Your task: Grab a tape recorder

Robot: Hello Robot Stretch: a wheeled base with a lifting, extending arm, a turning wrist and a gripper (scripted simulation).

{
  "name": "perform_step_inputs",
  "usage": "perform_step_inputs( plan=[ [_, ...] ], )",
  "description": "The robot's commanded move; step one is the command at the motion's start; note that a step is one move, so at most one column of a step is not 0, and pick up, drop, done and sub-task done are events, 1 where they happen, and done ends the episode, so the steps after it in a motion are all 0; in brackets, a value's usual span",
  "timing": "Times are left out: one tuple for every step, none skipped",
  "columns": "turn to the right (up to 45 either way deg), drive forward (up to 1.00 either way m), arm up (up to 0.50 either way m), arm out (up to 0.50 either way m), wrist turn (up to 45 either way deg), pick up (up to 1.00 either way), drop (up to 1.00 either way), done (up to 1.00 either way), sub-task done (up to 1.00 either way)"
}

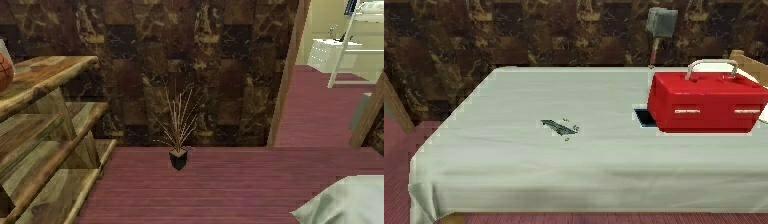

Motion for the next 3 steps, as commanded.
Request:
perform_step_inputs(
  plan=[
    [0.0,0.0,0.36,0.0,0.0,0.0,0.0,0.0,0.0],
    [0.0,0.0,0.0,0.48,0.0,0.0,0.0,0.0,0.0],
    [0.0,0.0,0.0,0.0,45.0,0.0,0.0,0.0,0.0]
  ],
)
